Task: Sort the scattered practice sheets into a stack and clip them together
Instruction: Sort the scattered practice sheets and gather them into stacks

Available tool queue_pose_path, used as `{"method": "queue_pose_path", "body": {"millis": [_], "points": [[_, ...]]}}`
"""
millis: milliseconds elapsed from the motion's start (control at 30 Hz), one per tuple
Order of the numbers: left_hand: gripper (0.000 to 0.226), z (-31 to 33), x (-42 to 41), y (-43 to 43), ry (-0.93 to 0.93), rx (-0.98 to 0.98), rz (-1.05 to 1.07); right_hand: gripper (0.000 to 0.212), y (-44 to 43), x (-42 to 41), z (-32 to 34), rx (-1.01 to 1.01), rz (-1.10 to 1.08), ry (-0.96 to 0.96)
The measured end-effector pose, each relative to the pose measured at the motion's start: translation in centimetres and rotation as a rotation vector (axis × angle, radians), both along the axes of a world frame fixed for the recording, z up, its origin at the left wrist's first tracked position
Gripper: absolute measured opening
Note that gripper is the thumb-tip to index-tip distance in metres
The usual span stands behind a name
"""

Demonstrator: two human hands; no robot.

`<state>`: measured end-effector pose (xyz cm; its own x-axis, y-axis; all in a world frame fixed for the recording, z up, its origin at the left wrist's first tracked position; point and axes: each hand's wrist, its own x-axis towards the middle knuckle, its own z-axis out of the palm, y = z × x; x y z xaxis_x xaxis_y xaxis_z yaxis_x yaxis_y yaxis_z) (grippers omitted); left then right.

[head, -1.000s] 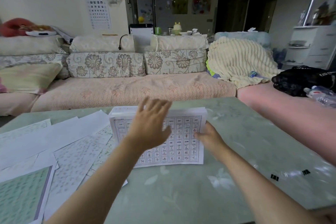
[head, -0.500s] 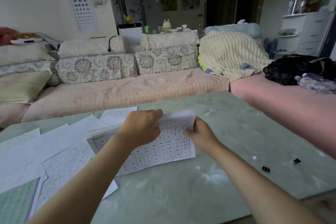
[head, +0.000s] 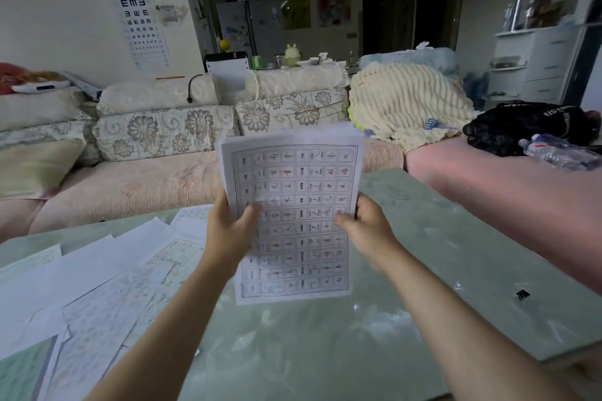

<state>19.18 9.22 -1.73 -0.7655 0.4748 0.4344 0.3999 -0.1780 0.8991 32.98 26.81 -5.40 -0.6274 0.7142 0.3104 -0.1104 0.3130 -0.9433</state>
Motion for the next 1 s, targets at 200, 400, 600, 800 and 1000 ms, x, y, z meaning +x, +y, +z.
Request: {"method": "queue_pose_path", "body": {"millis": [200, 400, 600, 800, 1000], "points": [[0.035, -6.1, 0.6, 1.0, -0.173, -0.008, -0.031, 0.038, 0.0, 0.1, -4.1, 0.065, 0.003, -0.110], [0.029, -8.1, -0.4, 1.7, -0.091, -0.260, 0.048, 0.039, 0.7, -0.4, -5.3, 0.100, -0.051, -0.292], [0.023, -6.9, -1.6, 4.2, -0.093, -0.660, -0.014, 0.041, 2.6, 0.6, -3.9, -0.052, -0.067, -0.544], [0.030, -9.3, 0.1, 6.9, -0.144, -0.874, -0.102, 0.037, 4.5, 1.5, -5.9, -0.093, -0.084, -0.808], [0.035, -11.0, 1.2, 8.7, 0.011, -1.130, -0.041, 0.032, 5.7, 2.4, -7.1, 0.082, -0.171, -1.035]]}}
